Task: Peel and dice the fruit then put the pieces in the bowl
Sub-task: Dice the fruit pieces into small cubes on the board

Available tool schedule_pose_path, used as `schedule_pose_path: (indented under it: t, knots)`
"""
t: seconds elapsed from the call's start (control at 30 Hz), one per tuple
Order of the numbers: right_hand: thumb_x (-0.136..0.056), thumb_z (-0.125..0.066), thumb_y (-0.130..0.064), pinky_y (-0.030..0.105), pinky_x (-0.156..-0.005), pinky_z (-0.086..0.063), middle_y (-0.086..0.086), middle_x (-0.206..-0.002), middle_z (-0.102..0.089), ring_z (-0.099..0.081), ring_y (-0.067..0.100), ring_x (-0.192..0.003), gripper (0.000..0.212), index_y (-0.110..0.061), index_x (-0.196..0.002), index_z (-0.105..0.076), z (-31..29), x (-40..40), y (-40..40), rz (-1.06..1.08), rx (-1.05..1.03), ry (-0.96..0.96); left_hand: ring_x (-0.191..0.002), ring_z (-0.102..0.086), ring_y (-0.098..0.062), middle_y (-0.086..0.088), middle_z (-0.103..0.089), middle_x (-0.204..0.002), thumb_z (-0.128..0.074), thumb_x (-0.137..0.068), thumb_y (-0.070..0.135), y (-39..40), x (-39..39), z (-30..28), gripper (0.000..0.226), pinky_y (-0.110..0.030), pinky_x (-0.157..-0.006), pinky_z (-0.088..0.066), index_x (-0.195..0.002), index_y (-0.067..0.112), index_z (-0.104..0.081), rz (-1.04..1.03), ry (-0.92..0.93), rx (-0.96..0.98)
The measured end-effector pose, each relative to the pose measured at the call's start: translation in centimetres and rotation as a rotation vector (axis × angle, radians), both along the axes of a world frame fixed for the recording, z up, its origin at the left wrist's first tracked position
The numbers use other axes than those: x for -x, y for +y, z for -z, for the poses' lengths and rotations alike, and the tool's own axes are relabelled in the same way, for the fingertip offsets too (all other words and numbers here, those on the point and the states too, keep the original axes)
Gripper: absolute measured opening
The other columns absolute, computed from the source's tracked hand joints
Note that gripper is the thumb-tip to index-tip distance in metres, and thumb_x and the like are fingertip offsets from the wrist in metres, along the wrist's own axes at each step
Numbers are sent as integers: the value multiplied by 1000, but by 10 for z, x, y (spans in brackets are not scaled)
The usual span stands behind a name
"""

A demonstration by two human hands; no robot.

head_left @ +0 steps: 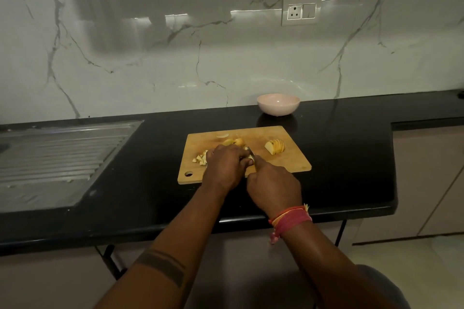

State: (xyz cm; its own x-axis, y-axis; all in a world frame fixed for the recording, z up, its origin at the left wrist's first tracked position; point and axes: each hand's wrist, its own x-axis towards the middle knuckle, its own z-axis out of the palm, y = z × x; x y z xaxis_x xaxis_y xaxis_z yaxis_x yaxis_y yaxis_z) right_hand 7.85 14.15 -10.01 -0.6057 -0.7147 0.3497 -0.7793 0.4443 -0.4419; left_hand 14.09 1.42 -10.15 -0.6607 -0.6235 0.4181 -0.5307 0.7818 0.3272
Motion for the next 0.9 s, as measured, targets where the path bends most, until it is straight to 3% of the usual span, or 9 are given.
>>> schedule_pose_path:
  t: [0.2, 0.33, 0.53, 0.8, 0.9]
  knots:
    - [-99, -42, -33, 31, -60, -41, -2, -82, -61, -55, 19, -70, 42, -30, -140, -48, -4, 4, -15, -24, -25, 0, -114, -59, -21, 10, -72, -120, -63, -97, 38, -3, 0, 2, 22, -46, -101, -38, -116, 38, -73, 14, 41, 14]
    - [-98, -44, -32, 31, -61, -39, 0, -82, -60, -61, 21, -76, 50, -28, -148, -40, -4, 3, -6, -57, -68, 27, -113, -57, -22, 12, -72, -119, -61, -98, 40, 0, 1, 1, 22, -44, -100, -37, -116, 39, -73, -14, 15, 46]
    - [-98, -45, -31, 30, -57, -35, -4, -79, -51, -49, 15, -68, 58, -26, -154, -32, 0, -6, 28, -60, -119, 68, -116, -51, -22, 13, -69, -124, -58, -99, 46, 2, -1, 1, 24, -42, -97, -31, -117, 39, -73, -49, -31, 45]
    - [-97, -44, -31, 29, -53, -42, -6, -76, -59, -56, 11, -66, 56, -30, -152, -37, 1, -4, 40, -82, -31, 4, -112, -52, -19, 14, -69, -120, -64, -95, 47, 3, -3, -1, 23, -40, -92, -32, -112, 38, -75, -66, 22, -18]
    - [-97, -44, -31, 25, -49, -35, -8, -73, -55, -52, 7, -61, 56, -32, -153, -38, 0, -2, 40, -89, 6, -19, -111, -52, -19, 15, -71, -117, -65, -95, 45, 3, -3, -1, 21, -41, -94, -33, -110, 36, -76, -66, 36, -33]
